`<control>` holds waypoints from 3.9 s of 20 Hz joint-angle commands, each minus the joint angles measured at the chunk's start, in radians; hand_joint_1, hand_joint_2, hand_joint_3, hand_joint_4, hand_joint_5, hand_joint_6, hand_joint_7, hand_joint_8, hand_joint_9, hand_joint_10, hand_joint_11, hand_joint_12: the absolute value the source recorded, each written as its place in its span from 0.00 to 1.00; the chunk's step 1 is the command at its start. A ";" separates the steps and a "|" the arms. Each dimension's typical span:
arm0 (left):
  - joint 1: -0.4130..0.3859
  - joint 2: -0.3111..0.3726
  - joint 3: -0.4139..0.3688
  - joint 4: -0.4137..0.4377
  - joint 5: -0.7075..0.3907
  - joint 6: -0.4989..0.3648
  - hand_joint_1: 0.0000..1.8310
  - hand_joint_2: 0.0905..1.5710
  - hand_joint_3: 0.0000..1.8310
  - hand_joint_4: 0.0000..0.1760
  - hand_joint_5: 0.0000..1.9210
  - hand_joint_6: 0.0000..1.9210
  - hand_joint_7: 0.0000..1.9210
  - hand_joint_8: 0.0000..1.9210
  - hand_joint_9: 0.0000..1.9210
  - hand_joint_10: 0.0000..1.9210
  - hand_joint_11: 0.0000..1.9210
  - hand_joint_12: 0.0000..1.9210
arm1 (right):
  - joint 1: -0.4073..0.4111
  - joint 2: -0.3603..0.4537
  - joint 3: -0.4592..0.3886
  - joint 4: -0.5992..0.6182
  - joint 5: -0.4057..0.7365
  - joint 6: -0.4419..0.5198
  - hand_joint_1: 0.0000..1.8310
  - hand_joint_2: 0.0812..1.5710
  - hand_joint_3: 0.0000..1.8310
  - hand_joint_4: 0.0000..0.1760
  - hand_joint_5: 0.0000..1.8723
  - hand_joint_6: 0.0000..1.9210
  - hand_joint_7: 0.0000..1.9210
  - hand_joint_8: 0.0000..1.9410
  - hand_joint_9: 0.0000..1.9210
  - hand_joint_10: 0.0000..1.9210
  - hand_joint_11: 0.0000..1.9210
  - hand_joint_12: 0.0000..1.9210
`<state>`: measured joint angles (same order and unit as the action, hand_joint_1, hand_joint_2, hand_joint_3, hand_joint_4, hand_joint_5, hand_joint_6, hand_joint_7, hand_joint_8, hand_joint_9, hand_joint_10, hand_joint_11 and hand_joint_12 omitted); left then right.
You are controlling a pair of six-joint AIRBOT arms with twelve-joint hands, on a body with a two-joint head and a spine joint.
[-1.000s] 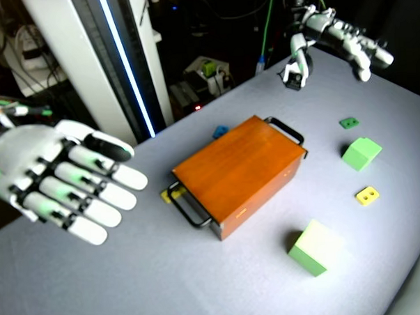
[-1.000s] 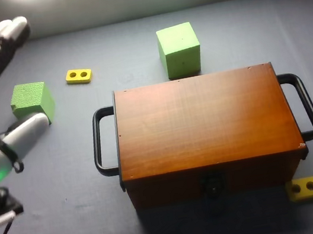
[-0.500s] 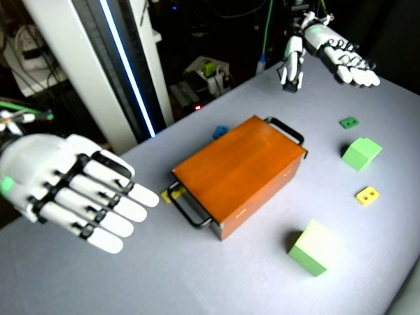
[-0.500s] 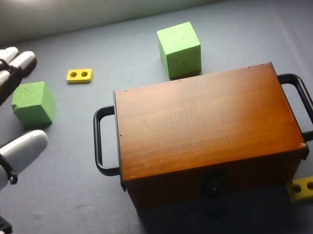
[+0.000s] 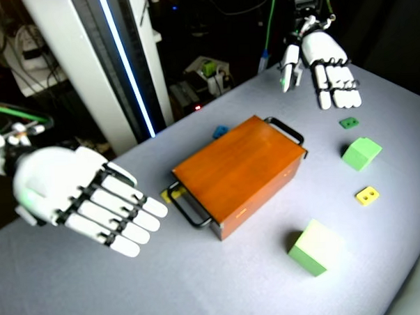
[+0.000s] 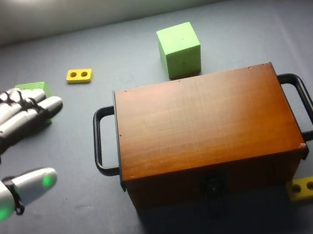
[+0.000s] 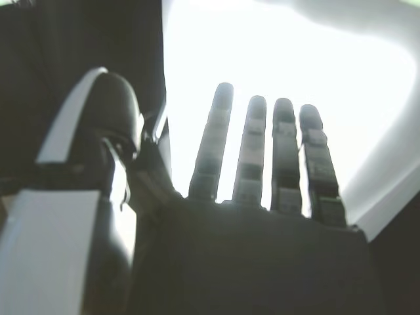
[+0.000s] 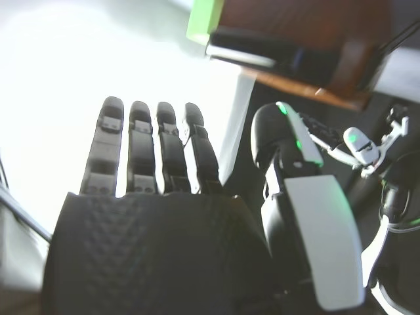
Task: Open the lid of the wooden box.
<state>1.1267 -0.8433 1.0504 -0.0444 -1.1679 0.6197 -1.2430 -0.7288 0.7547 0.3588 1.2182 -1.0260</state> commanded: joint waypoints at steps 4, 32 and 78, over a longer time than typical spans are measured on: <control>-0.007 0.006 0.004 0.011 -0.047 -0.024 0.11 0.86 0.00 0.09 0.02 0.01 0.00 0.00 0.00 0.00 0.00 0.00 | 0.016 -0.002 0.013 -0.012 0.042 0.002 0.27 0.87 0.00 0.00 0.05 0.00 0.02 0.00 0.02 0.00 0.00 0.09; -0.087 -0.102 0.052 0.202 0.073 -0.155 0.05 0.91 0.01 0.00 0.07 0.01 0.00 0.00 0.00 0.00 0.00 0.00 | 0.165 -0.129 0.103 -0.088 -0.205 0.012 0.19 0.88 0.00 0.00 0.01 0.00 0.00 0.00 0.00 0.00 0.00 0.00; -0.188 -0.080 0.065 -0.013 -0.271 0.021 0.11 0.87 0.00 0.00 0.00 0.00 0.00 0.00 0.00 0.00 0.00 0.09 | 0.196 -0.050 0.066 -0.043 0.286 0.019 0.09 0.87 0.00 0.05 0.00 0.00 0.00 0.00 0.00 0.00 0.00 0.00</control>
<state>0.9401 -0.9283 1.1156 -0.0360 -1.3014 0.6430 -1.0527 -0.7853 0.8223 0.3264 1.3609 -1.0084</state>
